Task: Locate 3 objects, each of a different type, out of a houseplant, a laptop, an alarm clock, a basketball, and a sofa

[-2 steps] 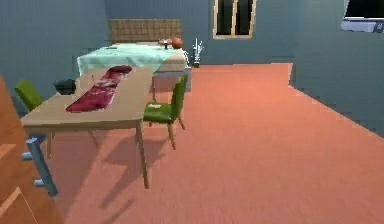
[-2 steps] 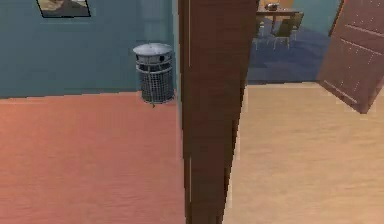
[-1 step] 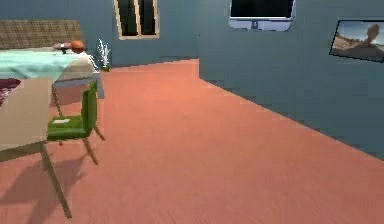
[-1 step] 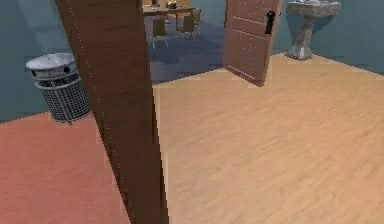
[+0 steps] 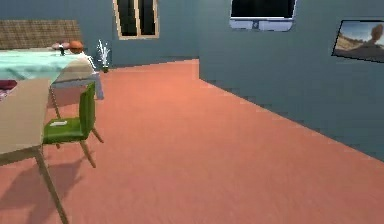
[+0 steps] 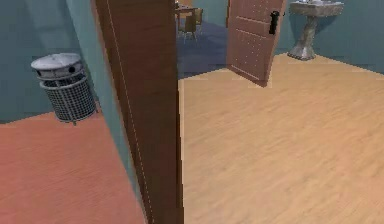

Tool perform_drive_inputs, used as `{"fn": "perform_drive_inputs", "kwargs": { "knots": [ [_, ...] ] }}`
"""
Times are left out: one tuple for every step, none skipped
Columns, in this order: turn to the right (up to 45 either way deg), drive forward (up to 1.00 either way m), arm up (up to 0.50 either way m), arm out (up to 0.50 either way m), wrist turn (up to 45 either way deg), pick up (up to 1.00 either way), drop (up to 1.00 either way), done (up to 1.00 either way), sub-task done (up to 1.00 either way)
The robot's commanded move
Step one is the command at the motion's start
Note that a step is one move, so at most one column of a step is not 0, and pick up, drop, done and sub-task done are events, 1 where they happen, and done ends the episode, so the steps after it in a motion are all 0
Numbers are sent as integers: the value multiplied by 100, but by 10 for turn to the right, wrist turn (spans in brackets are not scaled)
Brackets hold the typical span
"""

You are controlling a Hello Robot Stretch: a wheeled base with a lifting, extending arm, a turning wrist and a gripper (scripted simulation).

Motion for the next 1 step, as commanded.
{"fn": "perform_drive_inputs", "kwargs": {
  "knots": [
    [-60, 0, 0, 0, 0, 0, 0, 0, 0]
  ]
}}
